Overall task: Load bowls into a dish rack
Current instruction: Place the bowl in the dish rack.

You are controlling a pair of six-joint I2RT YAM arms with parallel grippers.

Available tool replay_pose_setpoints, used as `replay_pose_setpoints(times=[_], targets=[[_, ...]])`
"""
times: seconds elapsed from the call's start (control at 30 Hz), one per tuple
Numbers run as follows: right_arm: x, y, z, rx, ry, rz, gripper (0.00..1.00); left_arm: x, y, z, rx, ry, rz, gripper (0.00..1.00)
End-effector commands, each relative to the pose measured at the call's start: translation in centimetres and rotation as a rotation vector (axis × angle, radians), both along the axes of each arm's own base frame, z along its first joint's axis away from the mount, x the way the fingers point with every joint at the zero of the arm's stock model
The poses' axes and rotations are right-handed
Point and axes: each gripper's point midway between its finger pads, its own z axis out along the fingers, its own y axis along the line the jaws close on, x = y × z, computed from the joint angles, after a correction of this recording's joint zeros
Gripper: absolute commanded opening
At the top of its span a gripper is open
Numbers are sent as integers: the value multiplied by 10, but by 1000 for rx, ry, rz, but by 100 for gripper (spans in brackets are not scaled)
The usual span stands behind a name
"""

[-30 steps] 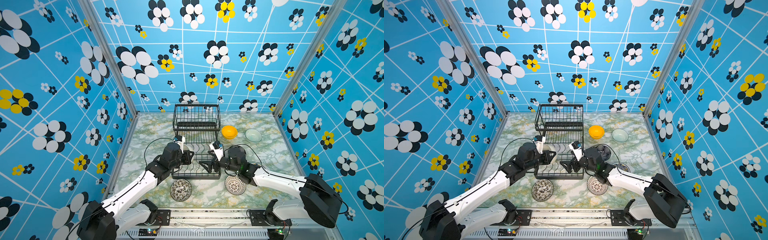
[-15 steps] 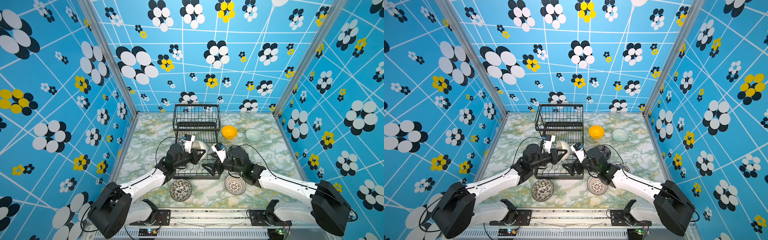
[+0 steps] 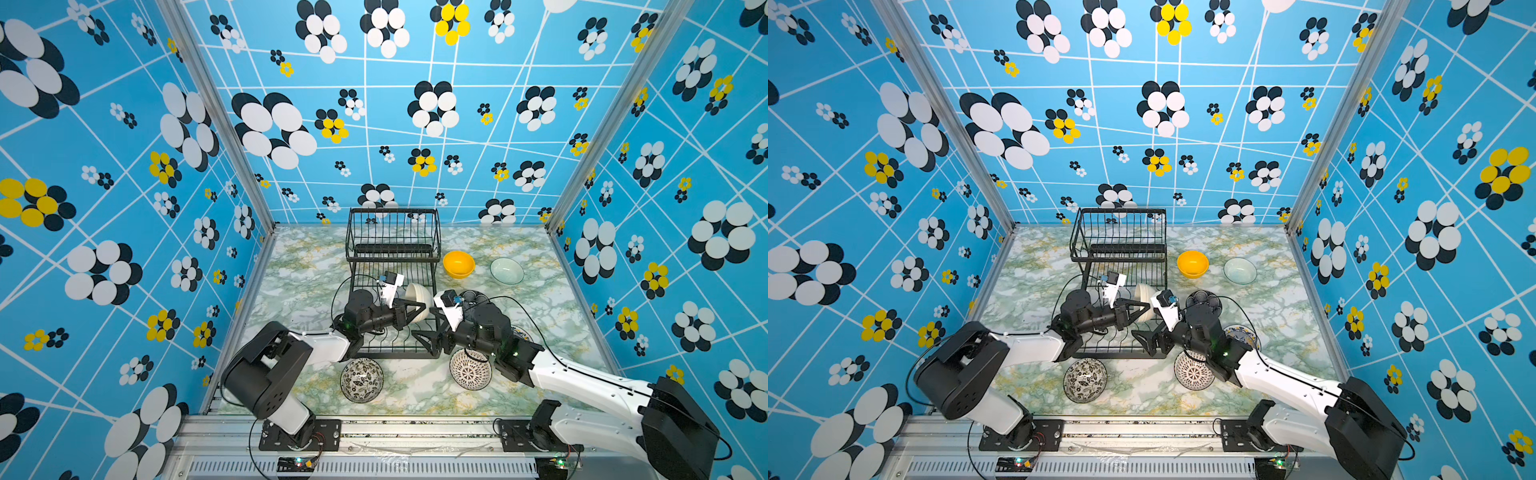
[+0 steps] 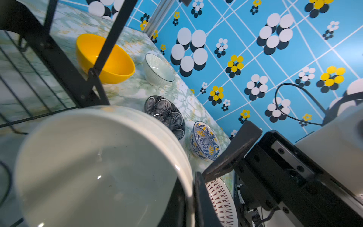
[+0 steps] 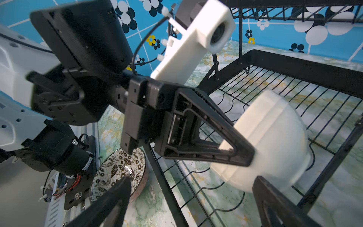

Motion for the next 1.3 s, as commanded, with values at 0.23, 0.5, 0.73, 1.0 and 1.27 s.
replay_pose_setpoints(times=[0.23, 0.5, 0.73, 1.0, 1.27], targets=[[4, -3, 1, 12, -31, -12, 100, 12, -4, 40, -173, -117, -121, 0], [4, -2, 0, 13, -32, -9, 100, 32, -5, 28, -174, -48, -130, 0], [4, -2, -1, 16, -34, -8, 100, 39, -7, 16, -164, -24, -118, 0], [4, 0, -2, 17, -33, -3, 100, 38, -5, 10, -156, -15, -102, 0], [3, 0, -2, 18, -31, 0, 100, 35, -3, 4, -144, -7, -100, 0]])
